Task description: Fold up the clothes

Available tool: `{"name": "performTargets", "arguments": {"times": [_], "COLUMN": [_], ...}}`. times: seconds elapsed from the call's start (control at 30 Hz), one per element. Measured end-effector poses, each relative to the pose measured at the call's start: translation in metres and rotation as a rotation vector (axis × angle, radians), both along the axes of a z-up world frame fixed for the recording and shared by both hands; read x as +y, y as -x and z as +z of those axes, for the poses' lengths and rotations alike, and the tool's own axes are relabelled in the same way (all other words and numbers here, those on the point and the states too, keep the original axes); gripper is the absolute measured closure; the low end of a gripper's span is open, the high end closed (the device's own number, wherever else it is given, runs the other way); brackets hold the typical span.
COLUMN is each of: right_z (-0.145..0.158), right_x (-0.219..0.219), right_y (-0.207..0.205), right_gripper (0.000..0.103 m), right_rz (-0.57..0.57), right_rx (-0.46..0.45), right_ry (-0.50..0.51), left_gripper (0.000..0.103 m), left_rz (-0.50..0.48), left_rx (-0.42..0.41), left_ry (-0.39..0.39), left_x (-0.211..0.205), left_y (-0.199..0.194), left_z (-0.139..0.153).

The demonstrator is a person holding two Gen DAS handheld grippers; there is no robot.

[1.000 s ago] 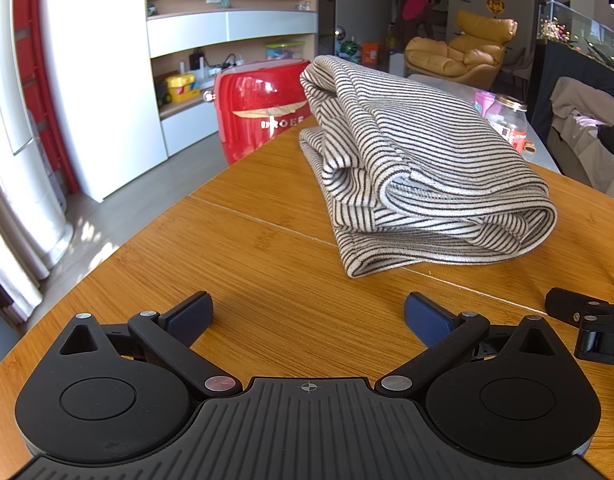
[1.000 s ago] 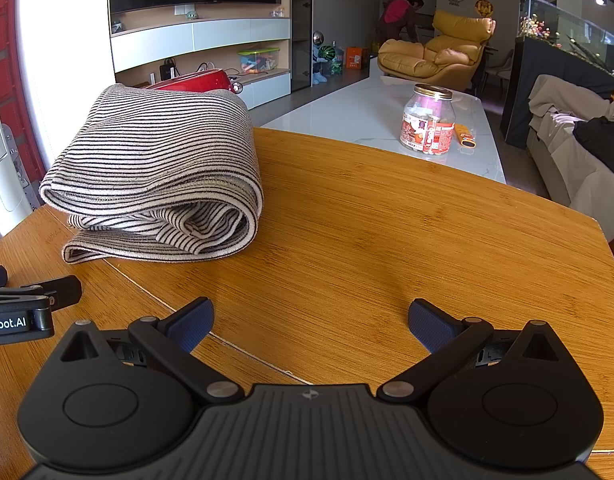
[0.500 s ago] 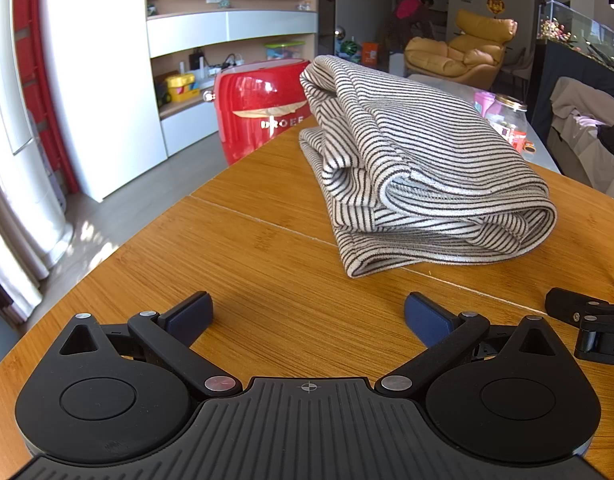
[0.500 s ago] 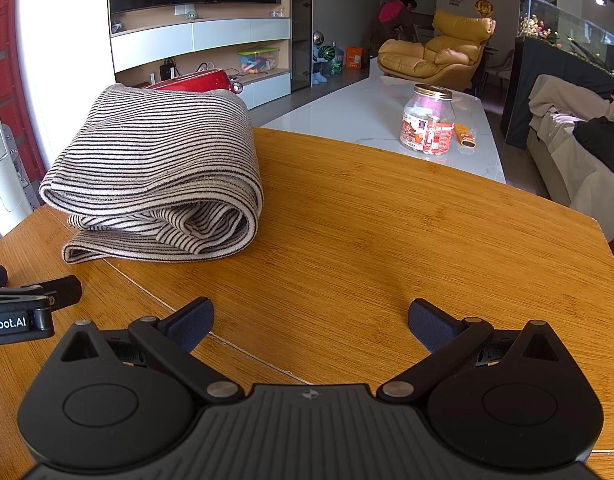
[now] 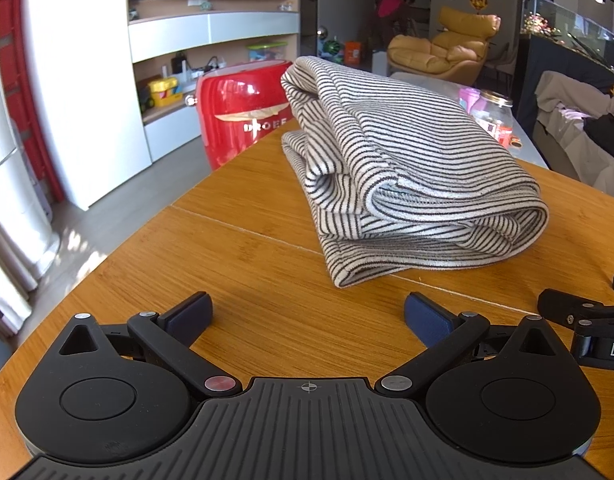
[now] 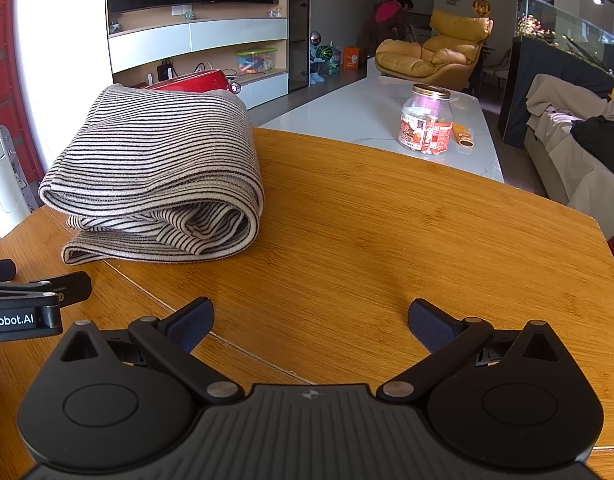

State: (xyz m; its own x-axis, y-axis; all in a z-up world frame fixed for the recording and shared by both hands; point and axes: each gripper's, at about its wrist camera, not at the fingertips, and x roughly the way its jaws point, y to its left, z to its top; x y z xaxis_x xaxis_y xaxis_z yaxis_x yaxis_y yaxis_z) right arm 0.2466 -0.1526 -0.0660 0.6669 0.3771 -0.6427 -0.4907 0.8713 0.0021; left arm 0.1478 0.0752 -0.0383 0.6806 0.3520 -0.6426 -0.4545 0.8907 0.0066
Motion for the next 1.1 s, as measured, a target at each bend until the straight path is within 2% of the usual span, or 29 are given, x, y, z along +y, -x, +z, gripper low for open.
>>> {"name": "performTargets", "arguments": {"times": [0.3,0.43,0.63,0.97,1.1], "right_z": [0.000,0.000,0.001,0.001,0.001], "right_x": [0.002,0.003,0.006,0.015,0.021], "right_y": [-0.002,-0.002,-0.002,-0.004,0.007], "right_gripper": [0.000,0.000,0.000,0.000,0.000], "right_rz": [0.006,0.007,-0.005,0.002,-0.012], "right_rx": [0.000,0.000,0.000,0.001,0.002], "right_ry": [0.000,0.000,0.000,0.000,-0.003], "left_gripper": [0.000,0.000,0.000,0.000,0.000], "left_rz": [0.054,0.001,-0.021,-0.018,0.026], "left_rx": [-0.001,0.021,0.035,0.027,-0.023], "left_ry": [0.001,0.015,0.023,0.029,0.061], "left_x": [-0.003,-0.002,0.004,0.006,0.018], "left_y": [-0.001,0.000,0.001,0.003,0.015], "left_z": [-0.001,0.002,0.002,0.003,0.007]}}
